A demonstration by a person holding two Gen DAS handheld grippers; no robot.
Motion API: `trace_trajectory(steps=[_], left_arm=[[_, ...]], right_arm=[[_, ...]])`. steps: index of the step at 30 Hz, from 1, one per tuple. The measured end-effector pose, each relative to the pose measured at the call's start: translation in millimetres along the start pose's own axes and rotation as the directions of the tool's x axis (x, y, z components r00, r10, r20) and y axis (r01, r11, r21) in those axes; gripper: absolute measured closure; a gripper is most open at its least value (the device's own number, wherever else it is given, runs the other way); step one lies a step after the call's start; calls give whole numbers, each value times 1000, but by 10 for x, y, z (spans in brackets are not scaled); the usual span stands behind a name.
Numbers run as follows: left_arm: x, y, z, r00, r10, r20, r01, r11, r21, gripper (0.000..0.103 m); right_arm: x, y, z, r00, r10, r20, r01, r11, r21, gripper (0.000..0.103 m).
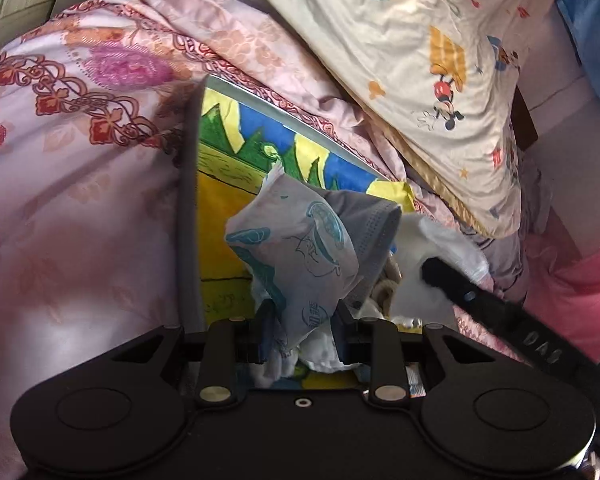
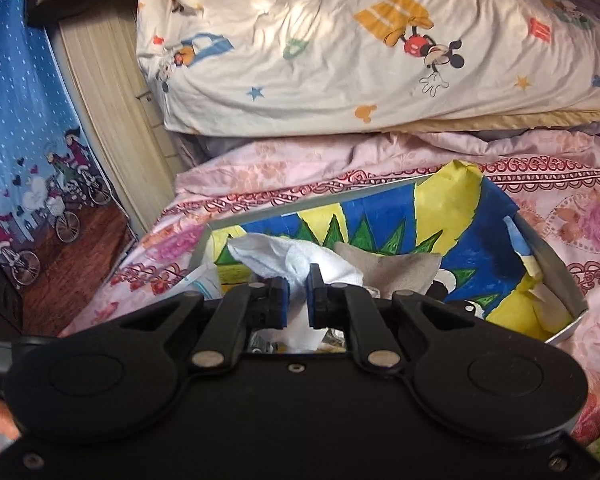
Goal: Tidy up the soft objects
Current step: 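Carry the packet and white cloth with both tools into the dinosaur box, then open both tools to drop the packet and cloth into the box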
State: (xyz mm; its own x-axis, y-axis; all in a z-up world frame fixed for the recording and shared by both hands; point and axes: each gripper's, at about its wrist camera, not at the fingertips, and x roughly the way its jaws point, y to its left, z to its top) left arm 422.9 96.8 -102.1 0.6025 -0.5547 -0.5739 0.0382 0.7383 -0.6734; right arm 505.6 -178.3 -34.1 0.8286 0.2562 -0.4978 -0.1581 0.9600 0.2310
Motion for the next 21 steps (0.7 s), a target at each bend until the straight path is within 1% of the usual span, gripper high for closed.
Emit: trace_trajectory(steps=[2,4,9,11,13,16,21], left_arm=[[11,35,14,1000,-8,-22,8,1000,-10,71],[17,36,32,1000,-10,-27,9,1000,-14,71],[15,5,43,999,15,-37,-16,1000,-9,71],[6,-23,36,999,29,-39,-29,1000,4,68],[-2,-42,30,998,40,-40,-39,999,9,65],[2,-68,21,998,48,-48,-47,999,12,63],[-3,-101,-20,997,54,-63,-54,998,17,61]], right_arm=[[78,57,-21,1000,-10,-16,10,1000,-14,99],[159,117,-38,999,-20,-46,19,999,-26,98],[340,282,-119,994,-36,-104,31,998,-47,95],[385,308,-150,992,-36,-124,30,998,-49,95],[395,329,-164,991,-35,-126,30,999,-43,94],[365,347,-168,993,-41,-114,36,998,-48,89],[297,334,-167,993,-50,-107,44,997,-55,75]])
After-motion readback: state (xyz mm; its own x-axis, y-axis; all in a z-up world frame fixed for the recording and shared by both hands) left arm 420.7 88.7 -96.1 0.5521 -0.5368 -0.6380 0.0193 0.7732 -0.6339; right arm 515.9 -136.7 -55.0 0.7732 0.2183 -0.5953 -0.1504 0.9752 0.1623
